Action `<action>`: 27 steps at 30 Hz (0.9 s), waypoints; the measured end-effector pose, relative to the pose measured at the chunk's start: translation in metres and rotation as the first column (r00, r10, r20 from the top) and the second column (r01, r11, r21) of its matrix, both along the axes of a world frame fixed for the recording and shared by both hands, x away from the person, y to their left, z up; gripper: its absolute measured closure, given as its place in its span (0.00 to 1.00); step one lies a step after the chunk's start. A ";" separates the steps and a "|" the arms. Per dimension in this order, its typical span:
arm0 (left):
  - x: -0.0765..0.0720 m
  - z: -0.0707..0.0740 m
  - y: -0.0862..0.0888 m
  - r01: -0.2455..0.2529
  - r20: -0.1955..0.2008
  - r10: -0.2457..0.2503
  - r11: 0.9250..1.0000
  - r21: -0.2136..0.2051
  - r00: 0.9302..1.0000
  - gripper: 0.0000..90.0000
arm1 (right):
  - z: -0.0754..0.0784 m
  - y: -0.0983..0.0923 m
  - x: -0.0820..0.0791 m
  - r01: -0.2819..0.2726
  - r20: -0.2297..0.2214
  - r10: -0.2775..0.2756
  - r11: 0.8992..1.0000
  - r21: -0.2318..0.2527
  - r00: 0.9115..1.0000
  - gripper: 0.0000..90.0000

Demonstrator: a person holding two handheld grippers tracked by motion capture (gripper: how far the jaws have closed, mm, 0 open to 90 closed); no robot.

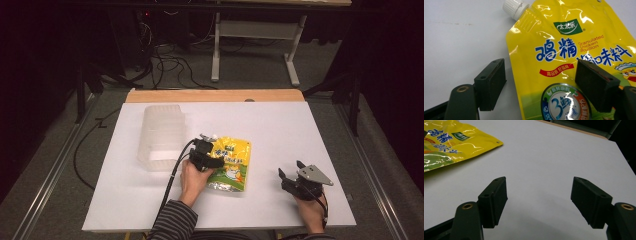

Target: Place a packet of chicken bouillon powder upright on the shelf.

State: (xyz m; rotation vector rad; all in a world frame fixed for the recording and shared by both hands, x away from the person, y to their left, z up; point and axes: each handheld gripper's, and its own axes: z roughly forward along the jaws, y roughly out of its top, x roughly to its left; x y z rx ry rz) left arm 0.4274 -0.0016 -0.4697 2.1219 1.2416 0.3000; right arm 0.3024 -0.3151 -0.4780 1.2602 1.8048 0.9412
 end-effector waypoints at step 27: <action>-0.013 0.019 -0.001 0.176 0.054 -0.175 0.984 -0.015 0.983 0.99 | 0.000 0.000 0.000 0.001 -0.001 -0.001 1.000 -0.002 1.000 0.33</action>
